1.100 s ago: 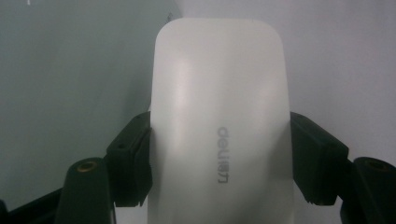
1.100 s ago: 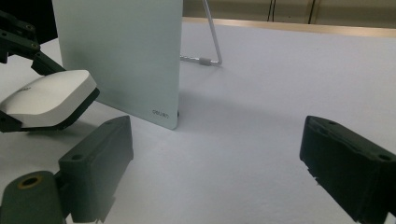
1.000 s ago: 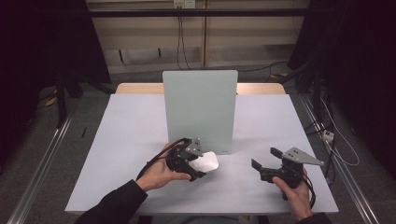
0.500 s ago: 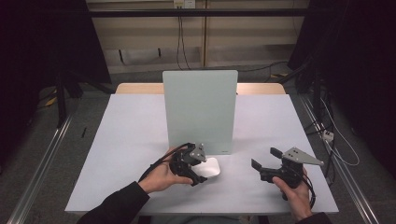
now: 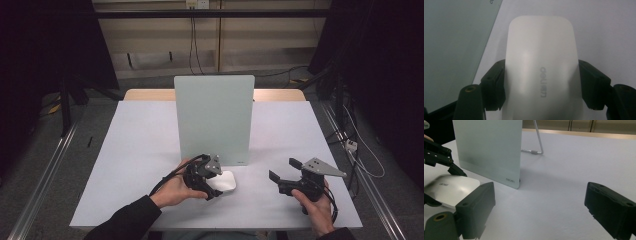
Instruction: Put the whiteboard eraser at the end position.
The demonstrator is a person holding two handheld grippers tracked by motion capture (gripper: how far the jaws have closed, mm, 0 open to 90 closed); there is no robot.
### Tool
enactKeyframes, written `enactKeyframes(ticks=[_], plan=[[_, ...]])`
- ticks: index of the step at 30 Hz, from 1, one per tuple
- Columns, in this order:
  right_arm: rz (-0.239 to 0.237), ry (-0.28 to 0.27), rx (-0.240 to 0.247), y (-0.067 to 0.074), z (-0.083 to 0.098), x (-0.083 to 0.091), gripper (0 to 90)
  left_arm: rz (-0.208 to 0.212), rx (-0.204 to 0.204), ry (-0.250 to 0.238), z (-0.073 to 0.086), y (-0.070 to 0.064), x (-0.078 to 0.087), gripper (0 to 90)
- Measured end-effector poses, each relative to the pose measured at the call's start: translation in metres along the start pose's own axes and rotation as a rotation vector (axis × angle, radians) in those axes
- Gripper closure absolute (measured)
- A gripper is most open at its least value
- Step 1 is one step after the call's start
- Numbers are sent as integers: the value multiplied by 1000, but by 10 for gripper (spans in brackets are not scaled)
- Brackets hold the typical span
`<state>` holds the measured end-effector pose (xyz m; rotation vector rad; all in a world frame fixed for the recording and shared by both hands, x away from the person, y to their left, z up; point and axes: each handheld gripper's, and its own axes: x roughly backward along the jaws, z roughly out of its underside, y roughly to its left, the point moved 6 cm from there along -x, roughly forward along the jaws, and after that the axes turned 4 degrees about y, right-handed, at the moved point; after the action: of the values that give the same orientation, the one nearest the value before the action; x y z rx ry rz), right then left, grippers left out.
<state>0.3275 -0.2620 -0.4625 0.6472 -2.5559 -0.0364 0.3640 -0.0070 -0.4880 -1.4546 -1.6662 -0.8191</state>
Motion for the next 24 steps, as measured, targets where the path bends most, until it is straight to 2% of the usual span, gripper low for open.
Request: enactKeyframes(ticks=[11, 15, 17, 21, 24], plan=[[-2, 5, -3, 0, 0, -2, 95, 9, 30, -22, 2, 2, -2, 300], [0, 4, -1, -1, 0, -2, 95, 14, 26, 8, 3, 2, -5, 255], [-1, 4, 1, -1, 0, -2, 95, 7, 22, -5, 2, 1, -6, 226], [-3, 4, -2, -1, 0, -2, 95, -20, 29, -53, -3, 2, -1, 92], [-5, 3, -3, -1, 1, -2, 95, -46, 55, -85, -5, 6, 6, 67]])
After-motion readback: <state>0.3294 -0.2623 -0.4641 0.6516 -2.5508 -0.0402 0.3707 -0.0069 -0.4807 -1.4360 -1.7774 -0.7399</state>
